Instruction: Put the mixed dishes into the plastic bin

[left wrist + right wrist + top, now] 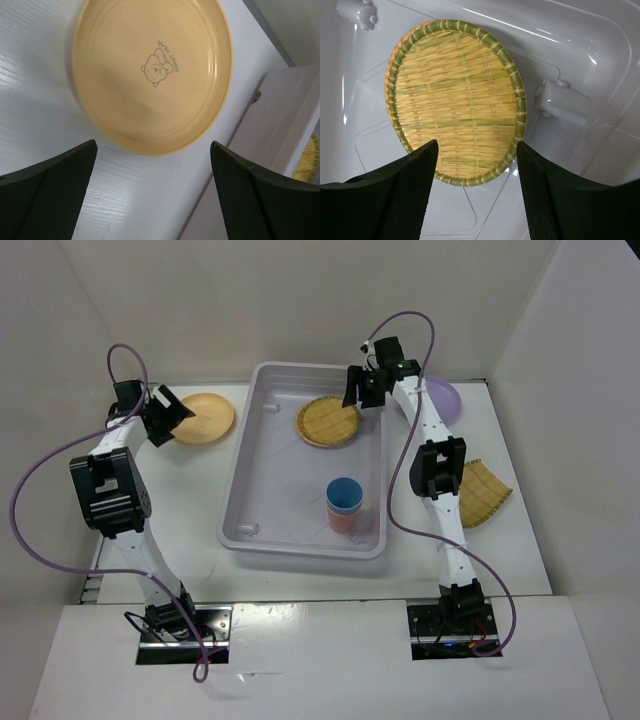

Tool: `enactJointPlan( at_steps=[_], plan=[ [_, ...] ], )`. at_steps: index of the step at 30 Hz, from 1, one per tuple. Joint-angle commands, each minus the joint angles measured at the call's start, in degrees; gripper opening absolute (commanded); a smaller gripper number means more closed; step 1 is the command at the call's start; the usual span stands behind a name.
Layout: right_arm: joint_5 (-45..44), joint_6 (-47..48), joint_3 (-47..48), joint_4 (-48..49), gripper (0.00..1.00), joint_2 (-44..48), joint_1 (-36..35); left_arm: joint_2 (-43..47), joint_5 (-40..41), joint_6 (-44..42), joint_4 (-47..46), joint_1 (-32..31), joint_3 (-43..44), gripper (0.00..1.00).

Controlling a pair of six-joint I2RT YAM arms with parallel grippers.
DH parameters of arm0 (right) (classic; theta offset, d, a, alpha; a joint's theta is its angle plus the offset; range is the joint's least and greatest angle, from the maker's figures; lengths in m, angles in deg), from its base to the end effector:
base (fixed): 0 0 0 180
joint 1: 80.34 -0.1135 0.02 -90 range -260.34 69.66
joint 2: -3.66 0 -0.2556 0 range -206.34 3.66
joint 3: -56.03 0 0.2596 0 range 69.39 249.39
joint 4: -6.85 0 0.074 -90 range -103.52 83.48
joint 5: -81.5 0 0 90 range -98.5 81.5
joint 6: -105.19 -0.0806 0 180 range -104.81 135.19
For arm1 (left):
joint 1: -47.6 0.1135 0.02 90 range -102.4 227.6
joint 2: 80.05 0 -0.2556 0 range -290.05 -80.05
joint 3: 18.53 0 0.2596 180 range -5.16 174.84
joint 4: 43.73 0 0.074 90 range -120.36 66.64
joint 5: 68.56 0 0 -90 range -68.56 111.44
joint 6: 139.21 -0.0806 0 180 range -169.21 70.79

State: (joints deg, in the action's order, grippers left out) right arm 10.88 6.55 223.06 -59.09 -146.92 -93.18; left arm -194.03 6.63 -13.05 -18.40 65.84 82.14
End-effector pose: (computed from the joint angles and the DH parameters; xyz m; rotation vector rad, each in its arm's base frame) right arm 0.5684 0.1570 0.1985 -0.2438 2.4404 0.5789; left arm 0.4767 0.1354 0.1924 -0.9051 2.0693 -0.4582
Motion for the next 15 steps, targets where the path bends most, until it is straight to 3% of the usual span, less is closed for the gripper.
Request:
enactJointPlan(
  at_steps=[1,9,15],
  plan=[
    [-1.09,1.44,2.52,-1.74,0.69,4.16,-1.31,-0.90,-0.31,-1.09,-1.07,0.31,-0.38,1.00],
    [-2.93,1.26,3.57,-1.12,0.72,10.83,-1.84,-3.10,0.75,-2.15,0.07,0.31,0.67,1.00],
    [-5.74,1.79,3.57,-2.79,0.71,6.62,-2.36,-3.62,0.75,-2.15,-0.54,0.31,0.14,1.00]
  ],
)
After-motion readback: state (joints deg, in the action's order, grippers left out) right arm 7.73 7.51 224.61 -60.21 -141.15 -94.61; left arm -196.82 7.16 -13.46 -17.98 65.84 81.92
